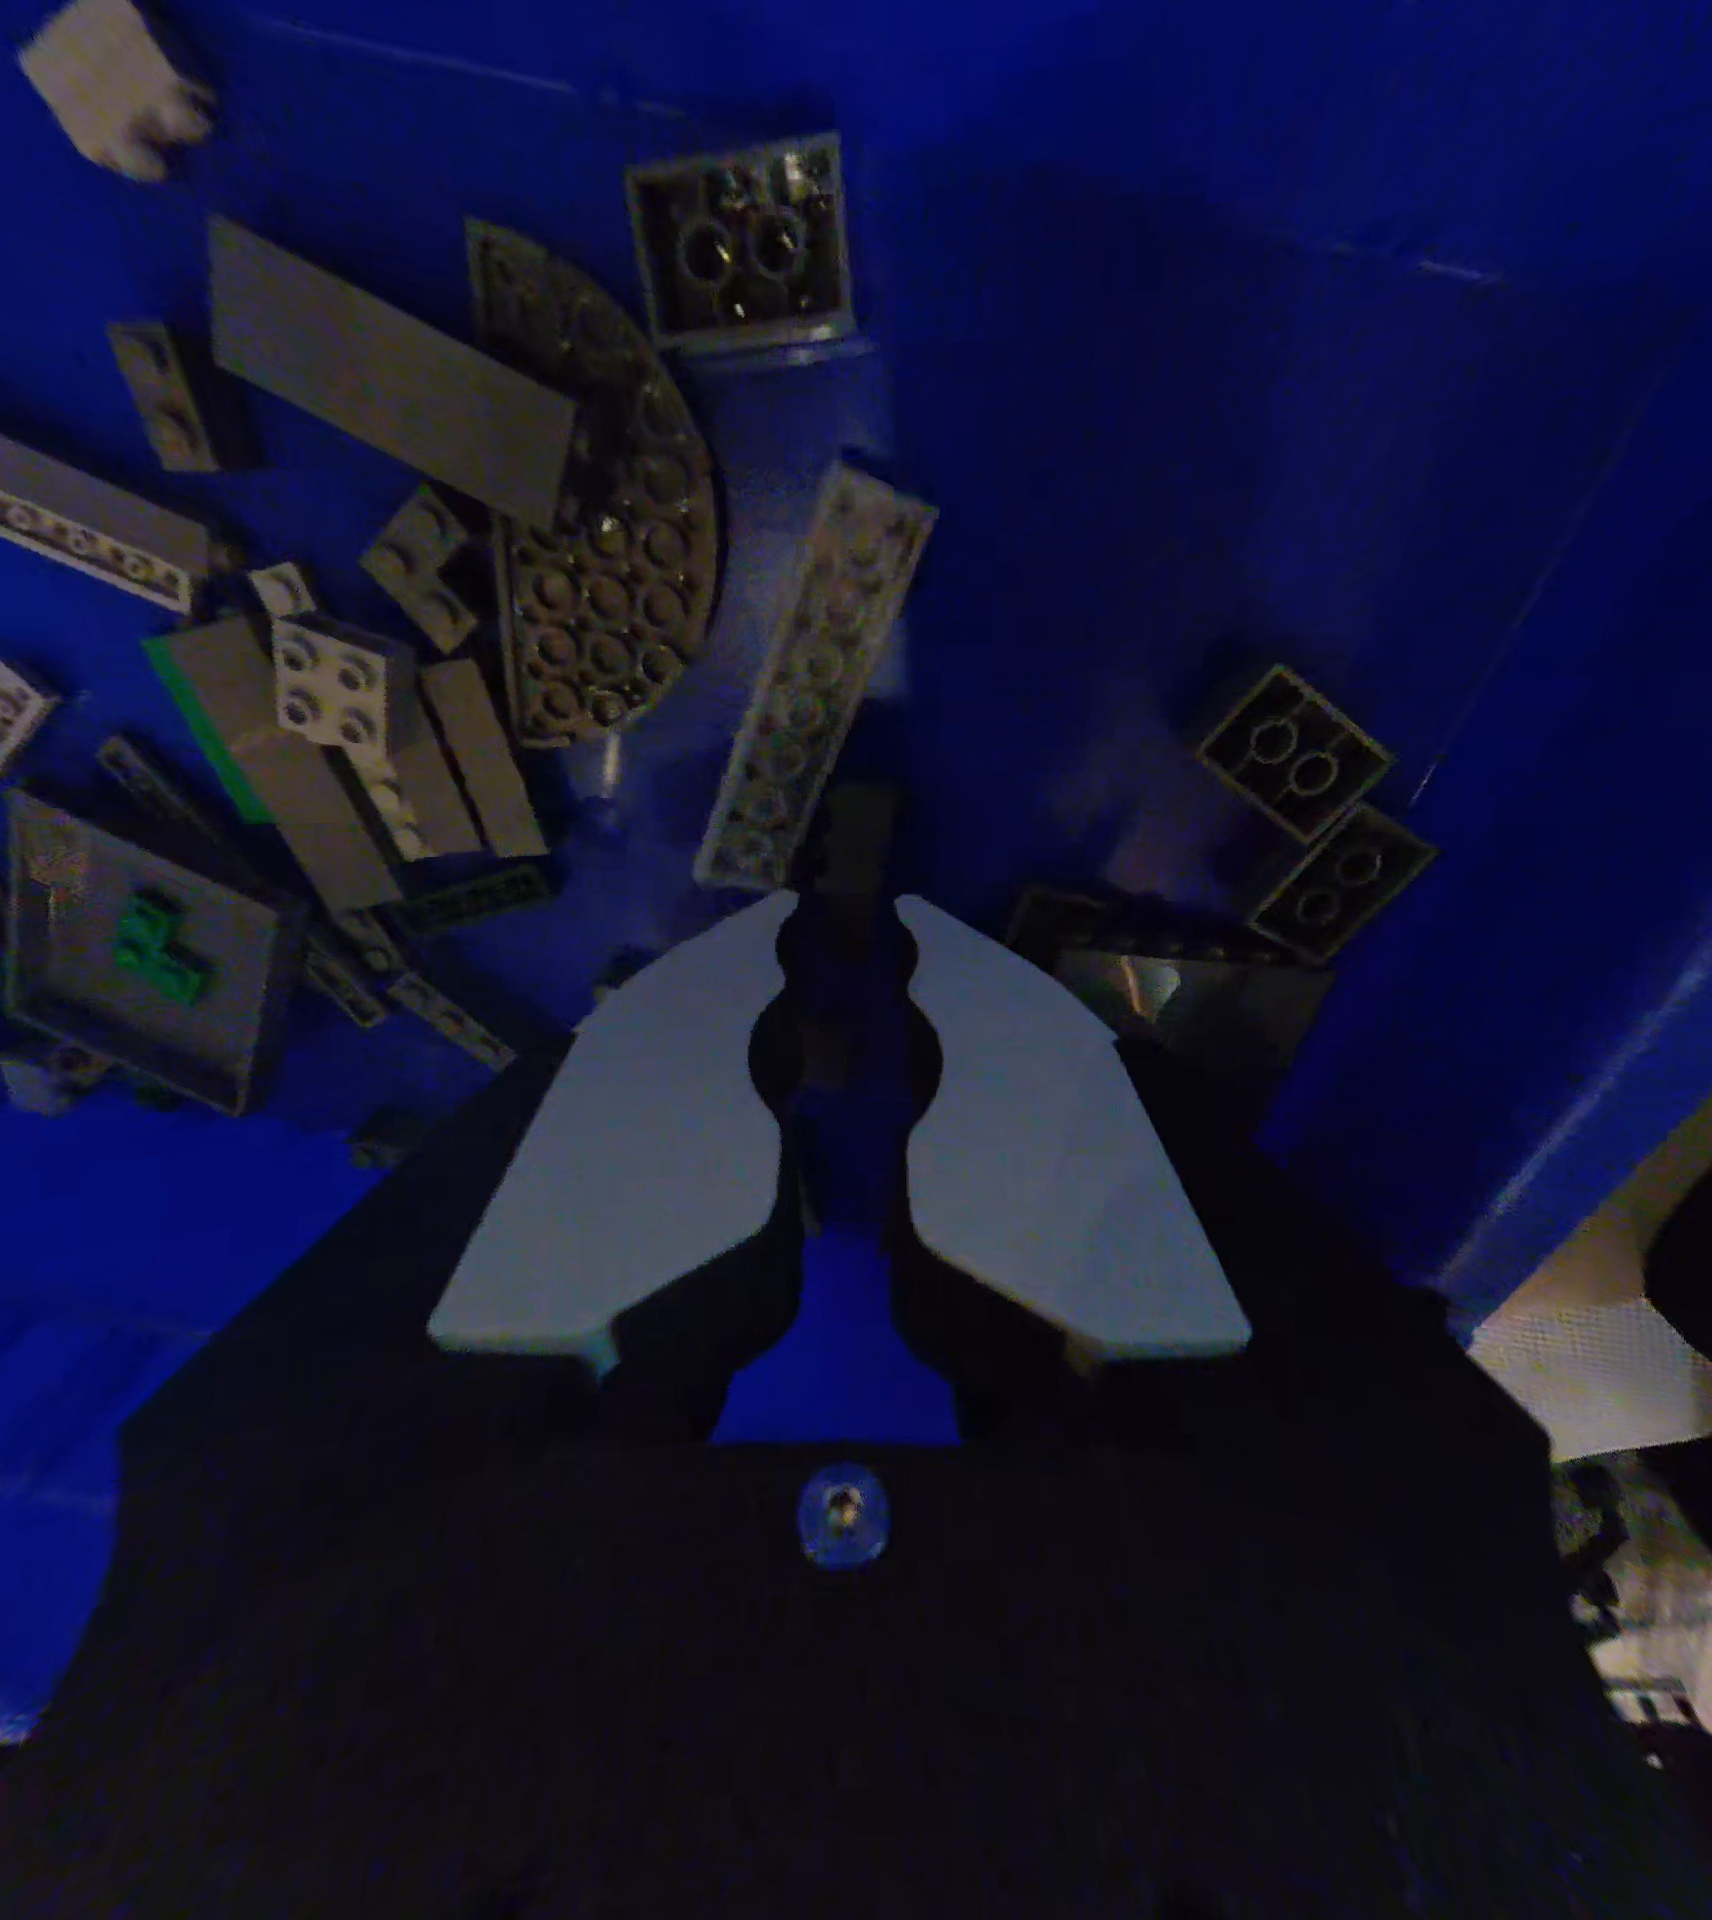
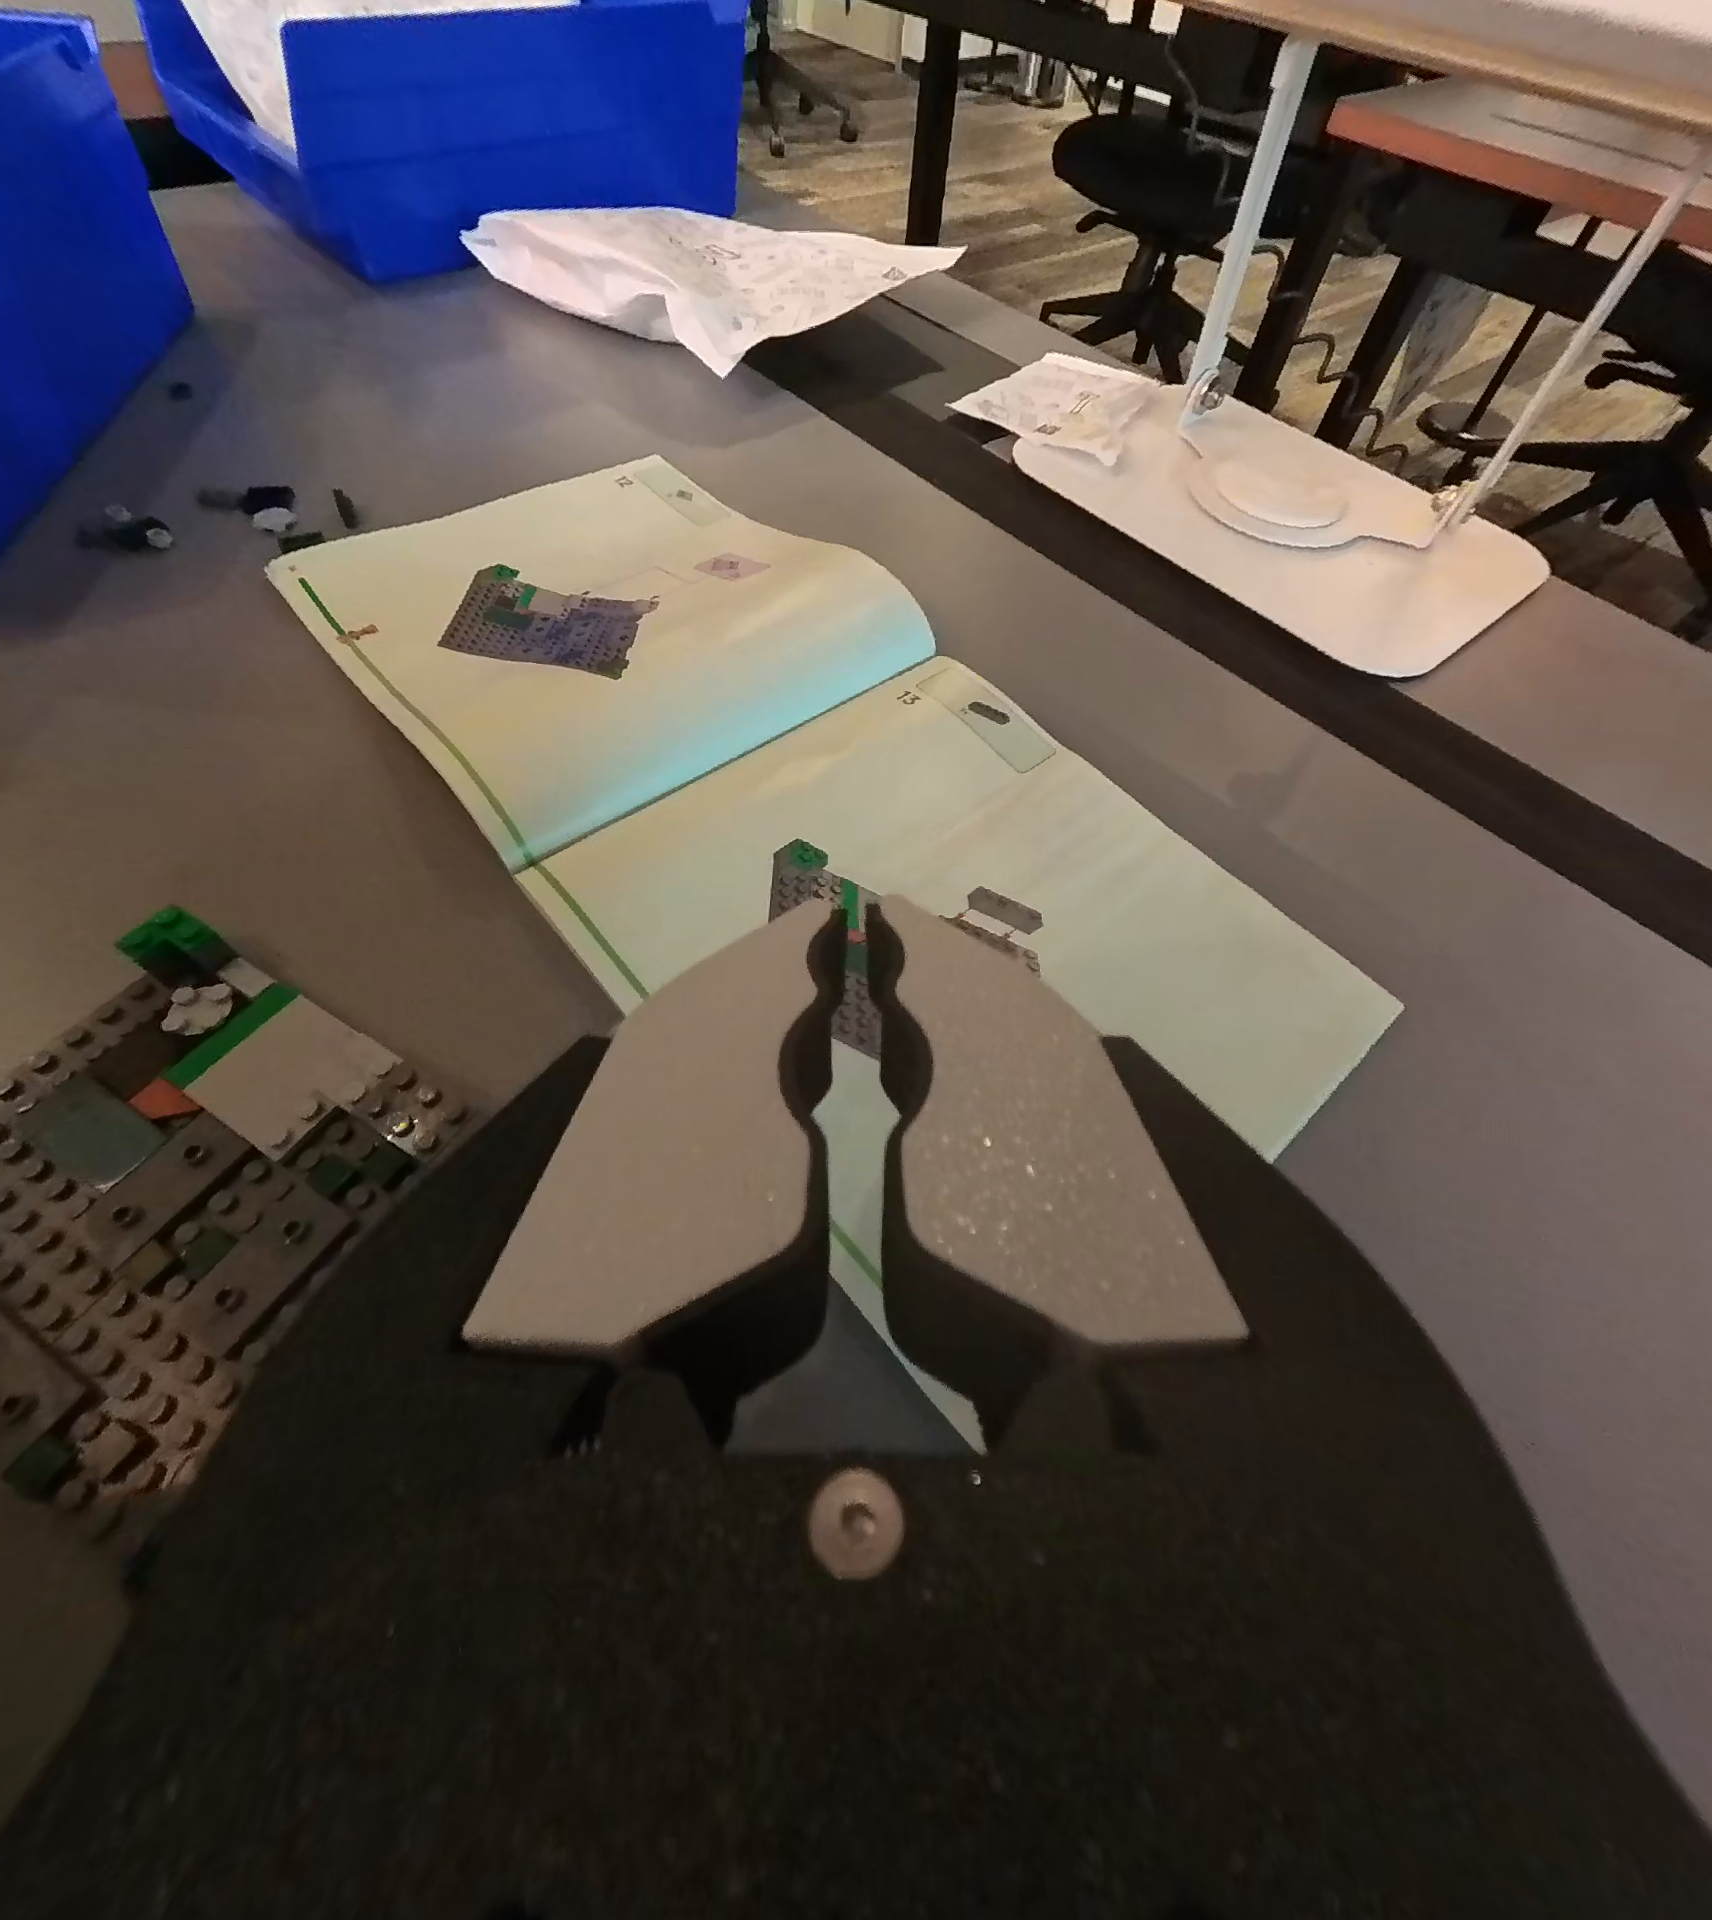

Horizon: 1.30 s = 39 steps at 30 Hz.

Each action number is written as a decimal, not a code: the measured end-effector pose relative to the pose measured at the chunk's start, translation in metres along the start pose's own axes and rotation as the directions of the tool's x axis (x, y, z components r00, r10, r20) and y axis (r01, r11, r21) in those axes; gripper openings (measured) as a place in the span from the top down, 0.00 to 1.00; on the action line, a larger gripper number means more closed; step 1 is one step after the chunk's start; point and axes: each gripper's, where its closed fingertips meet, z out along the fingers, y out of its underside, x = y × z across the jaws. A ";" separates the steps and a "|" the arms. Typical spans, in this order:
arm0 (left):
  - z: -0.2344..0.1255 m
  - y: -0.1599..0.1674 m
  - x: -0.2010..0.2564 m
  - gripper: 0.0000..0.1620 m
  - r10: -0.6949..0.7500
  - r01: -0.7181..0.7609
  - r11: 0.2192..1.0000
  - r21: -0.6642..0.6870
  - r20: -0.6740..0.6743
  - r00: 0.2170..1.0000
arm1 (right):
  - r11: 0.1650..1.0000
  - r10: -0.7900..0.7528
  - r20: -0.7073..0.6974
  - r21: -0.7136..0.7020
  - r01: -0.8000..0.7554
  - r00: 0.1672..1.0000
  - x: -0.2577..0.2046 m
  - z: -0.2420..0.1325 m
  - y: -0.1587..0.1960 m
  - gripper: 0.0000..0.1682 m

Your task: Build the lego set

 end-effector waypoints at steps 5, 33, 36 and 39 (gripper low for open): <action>-0.005 -0.007 0.002 0.93 0.027 -0.029 0.999 0.035 0.050 0.998 | 1.000 -0.005 -0.002 0.003 0.005 1.000 0.000 -0.001 -0.001 0.98; -0.104 -0.219 0.287 0.93 0.544 -0.556 0.446 0.701 0.281 0.791 | 0.966 0.231 0.546 -0.229 -0.122 0.805 -0.119 -0.005 -0.033 0.82; -0.104 -0.220 0.290 0.93 0.548 -0.577 0.430 0.694 0.308 0.778 | 0.950 0.301 0.589 -0.253 -0.182 0.750 -0.127 -0.006 -0.032 0.84; -0.104 -0.218 0.293 0.93 0.556 -0.583 0.421 0.695 0.310 0.771 | 0.955 0.290 0.596 -0.231 -0.186 0.749 -0.128 -0.005 -0.030 0.93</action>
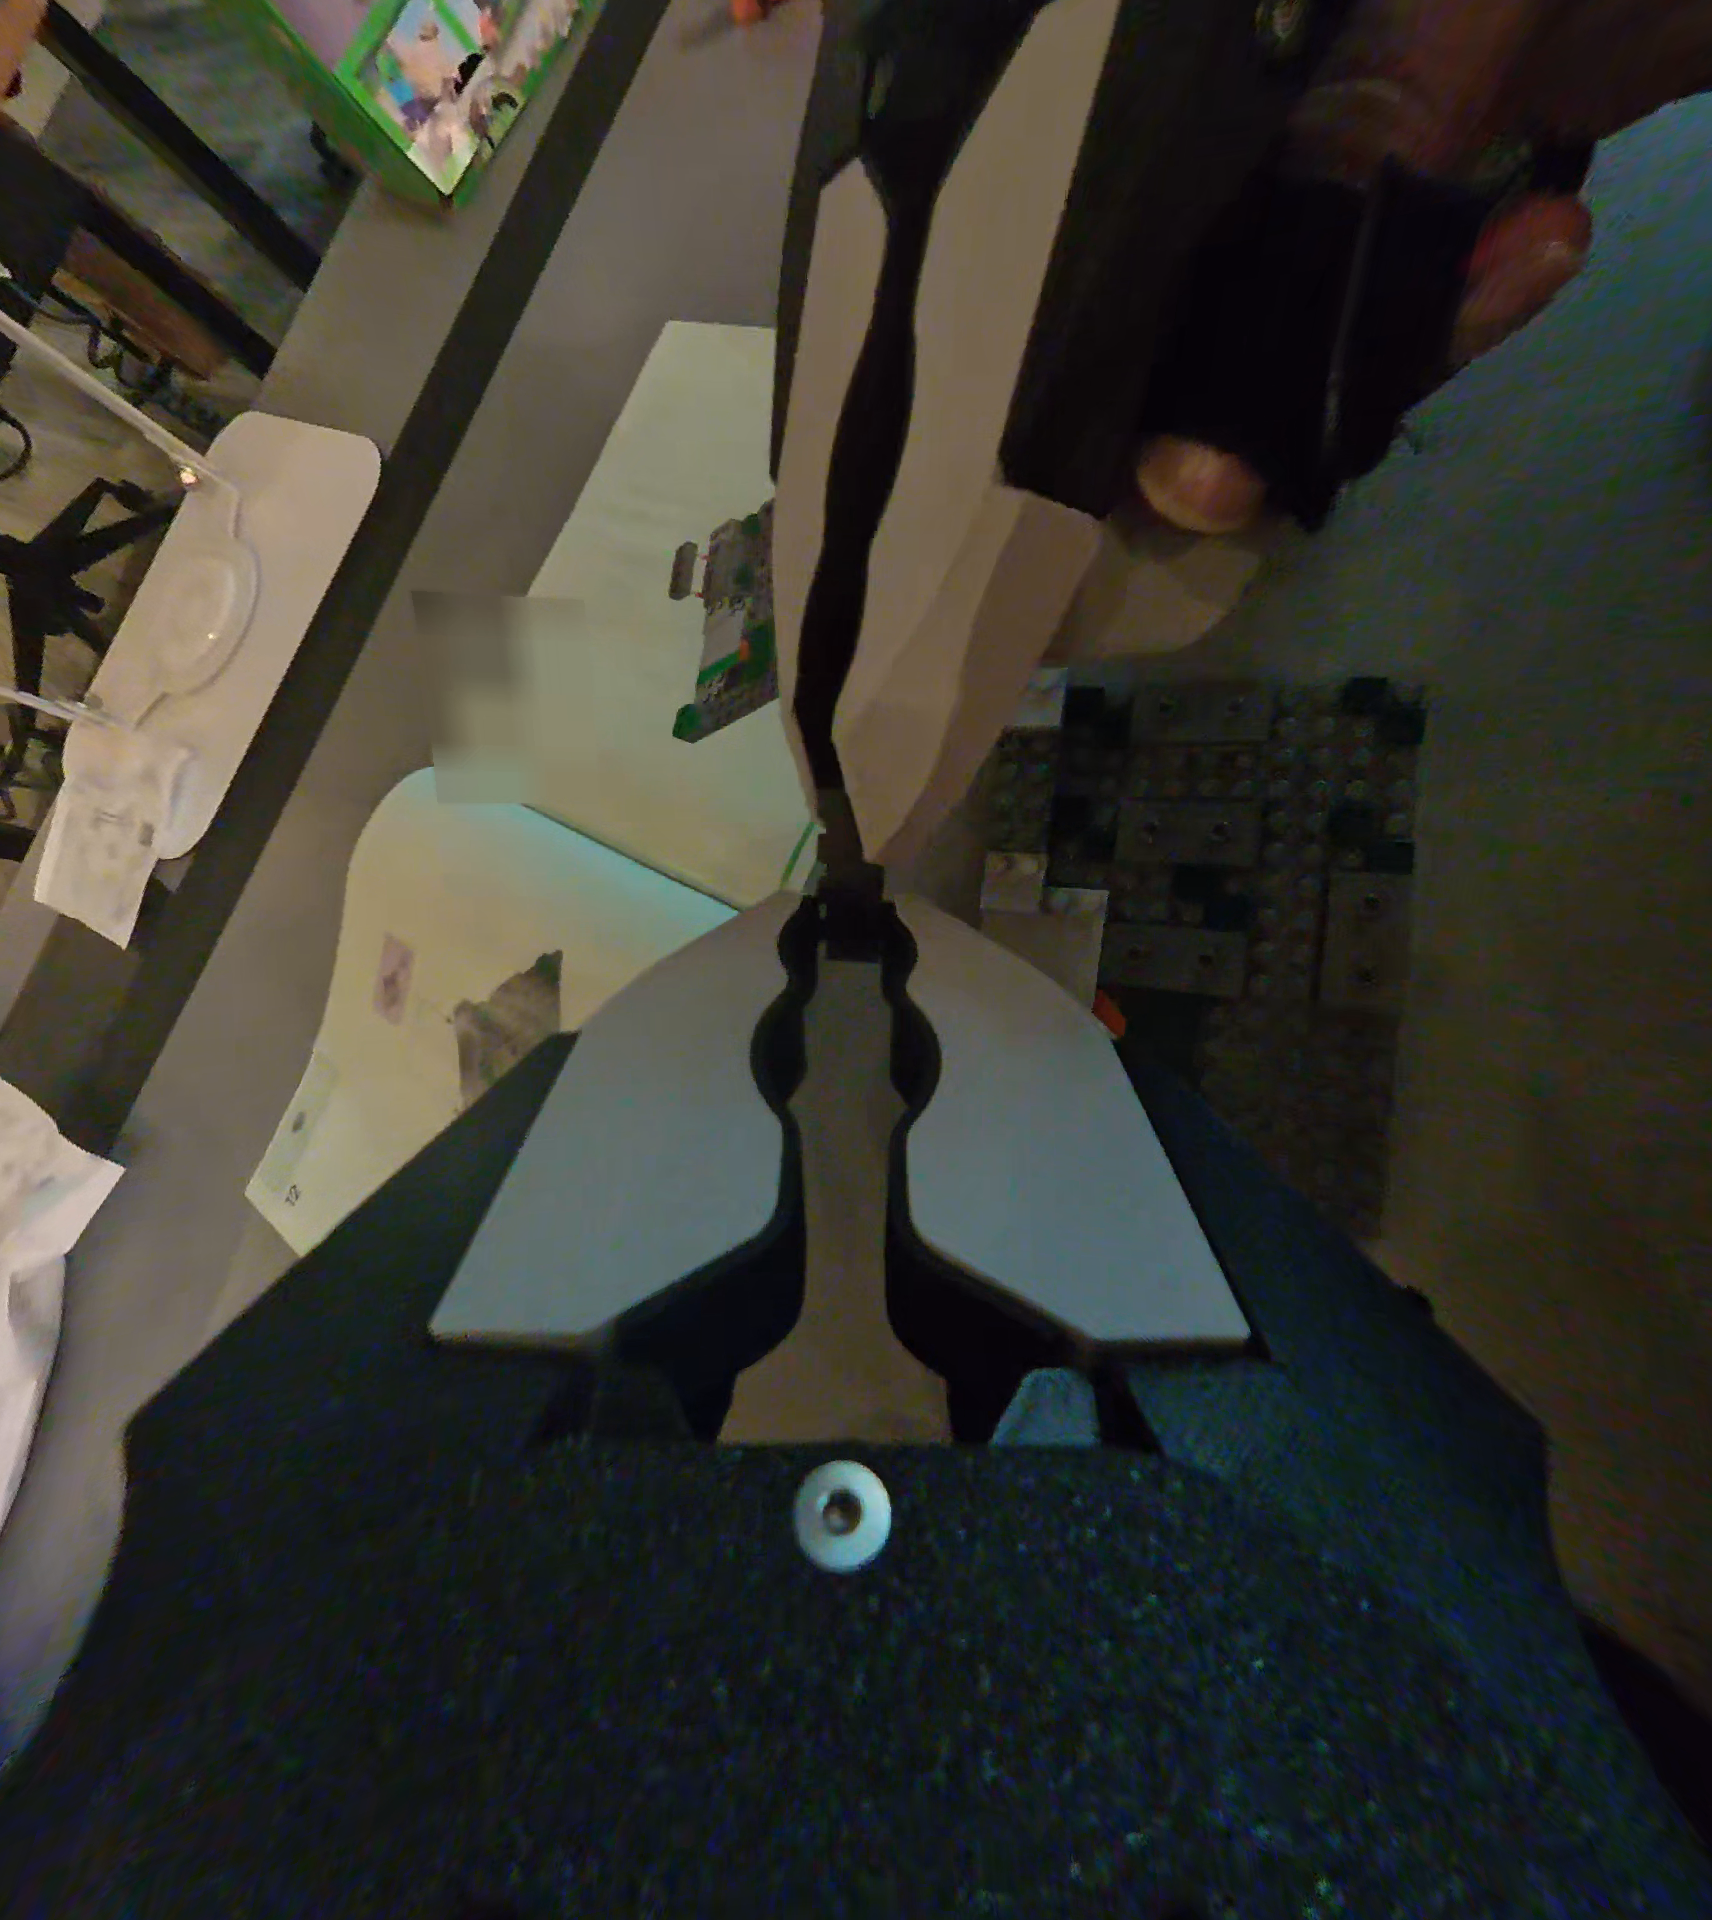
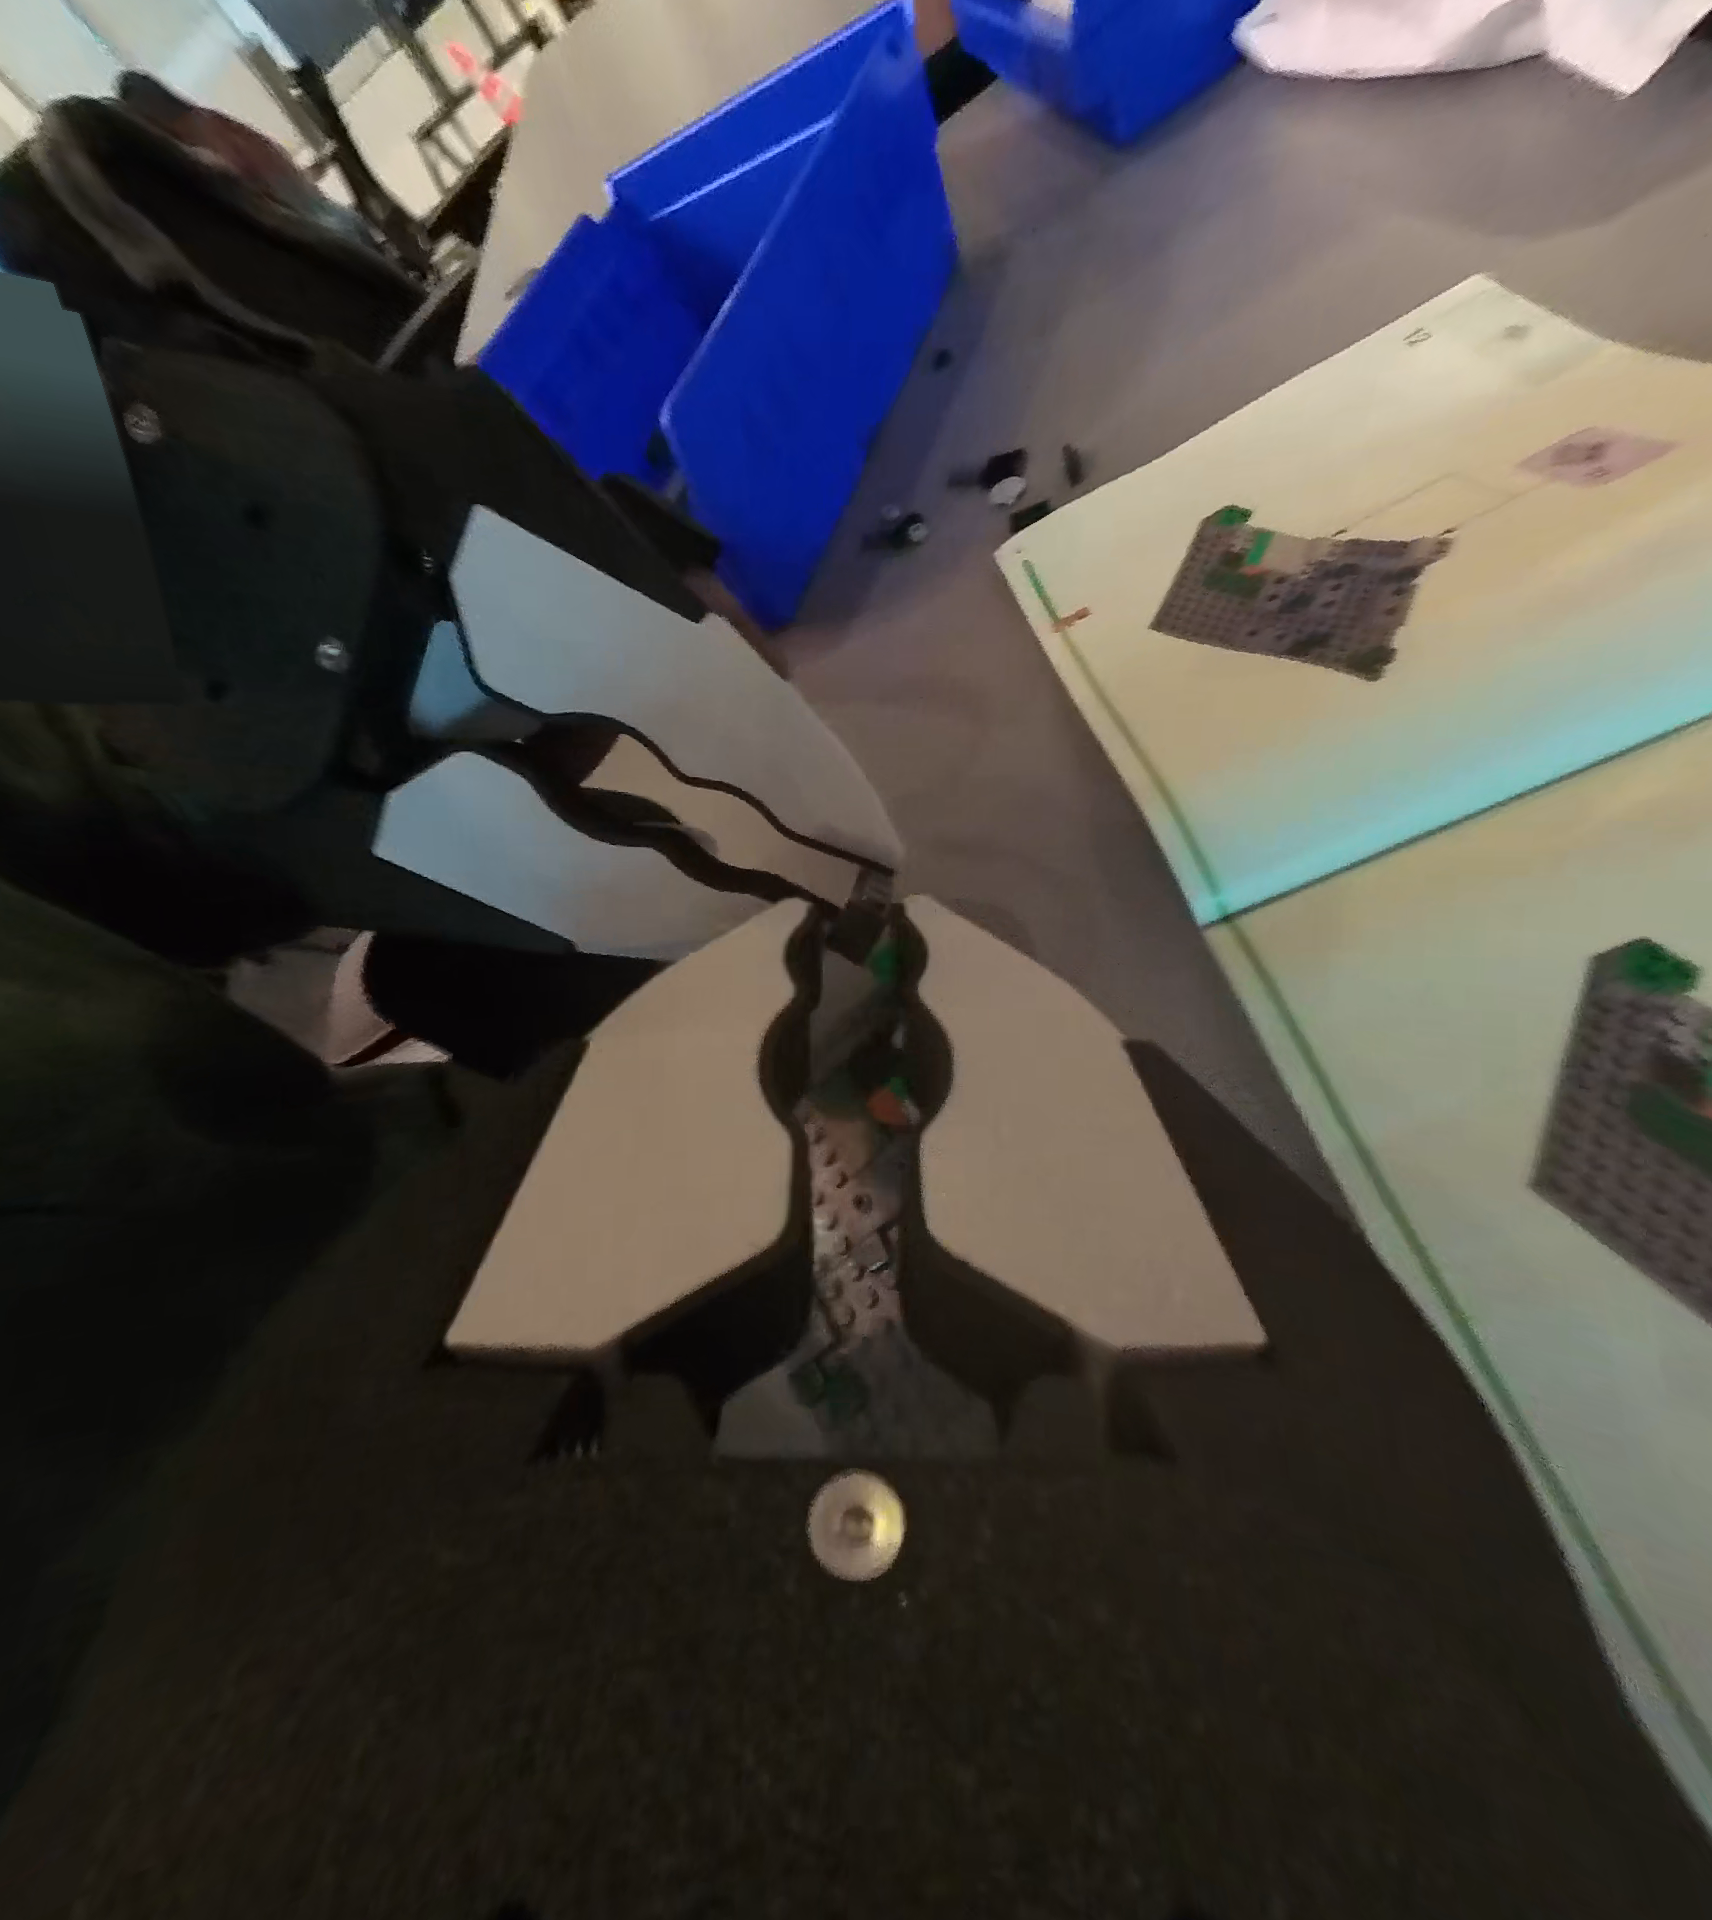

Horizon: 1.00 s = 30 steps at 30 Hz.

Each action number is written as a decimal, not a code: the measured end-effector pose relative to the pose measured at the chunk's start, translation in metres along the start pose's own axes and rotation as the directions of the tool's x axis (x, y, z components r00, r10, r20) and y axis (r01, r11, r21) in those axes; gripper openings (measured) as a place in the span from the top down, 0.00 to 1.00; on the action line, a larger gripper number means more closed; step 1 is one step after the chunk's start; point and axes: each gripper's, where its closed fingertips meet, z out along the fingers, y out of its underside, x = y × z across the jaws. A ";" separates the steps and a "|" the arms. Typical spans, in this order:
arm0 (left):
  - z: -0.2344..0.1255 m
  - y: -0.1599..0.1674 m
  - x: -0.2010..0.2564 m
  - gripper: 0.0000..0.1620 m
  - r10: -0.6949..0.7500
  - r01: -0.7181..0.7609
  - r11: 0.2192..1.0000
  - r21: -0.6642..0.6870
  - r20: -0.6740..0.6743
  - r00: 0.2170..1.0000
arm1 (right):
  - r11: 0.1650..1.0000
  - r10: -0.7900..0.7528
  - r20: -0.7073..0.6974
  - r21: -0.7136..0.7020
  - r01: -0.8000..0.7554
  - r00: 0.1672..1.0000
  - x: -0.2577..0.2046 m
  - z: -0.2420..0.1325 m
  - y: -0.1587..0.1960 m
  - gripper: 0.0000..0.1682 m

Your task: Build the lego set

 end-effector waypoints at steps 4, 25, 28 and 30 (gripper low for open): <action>-0.003 -0.002 0.004 0.93 -0.033 0.036 0.998 0.042 -0.065 0.997 | 0.989 -0.149 0.038 0.004 0.149 0.988 -0.003 -0.003 0.003 0.94; 0.041 -0.014 0.018 0.94 -0.056 0.112 0.989 0.100 -0.442 0.895 | 0.866 -0.498 -0.006 -0.058 0.497 0.867 0.031 -0.051 0.034 0.89; 0.055 0.009 0.006 0.94 -0.030 0.047 0.998 0.030 -0.438 0.898 | 0.876 -0.481 -0.054 -0.083 0.476 0.875 0.040 -0.062 0.037 0.89; 0.061 0.025 0.001 0.94 -0.014 0.007 1.000 -0.018 -0.444 0.896 | 0.884 -0.466 -0.077 -0.089 0.459 0.881 0.043 -0.068 0.042 0.89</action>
